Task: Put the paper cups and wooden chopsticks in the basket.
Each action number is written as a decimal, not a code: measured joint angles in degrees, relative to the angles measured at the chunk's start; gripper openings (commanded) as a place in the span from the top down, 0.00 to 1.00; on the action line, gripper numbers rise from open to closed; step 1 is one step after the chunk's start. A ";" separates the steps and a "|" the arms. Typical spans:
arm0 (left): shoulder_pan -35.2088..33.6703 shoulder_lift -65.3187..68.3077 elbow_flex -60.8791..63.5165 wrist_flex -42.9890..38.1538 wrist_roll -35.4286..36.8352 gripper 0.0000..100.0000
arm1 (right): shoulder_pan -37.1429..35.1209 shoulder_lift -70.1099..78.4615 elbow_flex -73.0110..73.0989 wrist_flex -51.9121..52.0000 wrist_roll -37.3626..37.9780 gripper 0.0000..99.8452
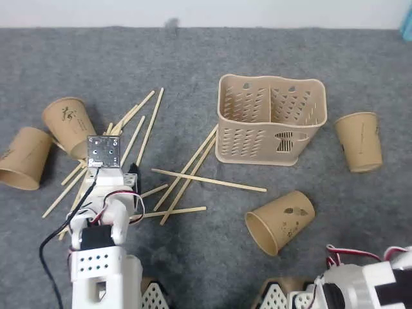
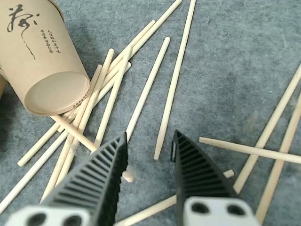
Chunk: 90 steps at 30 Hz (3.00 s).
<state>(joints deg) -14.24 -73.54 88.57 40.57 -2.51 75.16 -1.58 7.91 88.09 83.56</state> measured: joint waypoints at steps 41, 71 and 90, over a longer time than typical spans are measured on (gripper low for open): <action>0.00 0.00 0.00 0.00 0.00 0.86 | -53.54 0.00 -58.99 12.57 -91.16 0.99; 0.00 0.00 0.00 0.00 0.00 0.86 | -73.41 2.29 -44.48 12.57 -89.32 0.99; 0.00 0.00 0.00 0.00 0.00 0.86 | -73.05 -1.93 -44.48 12.57 -87.56 0.99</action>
<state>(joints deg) -14.24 -73.54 88.57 40.57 -2.51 2.11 -3.52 -36.57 100.66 -4.00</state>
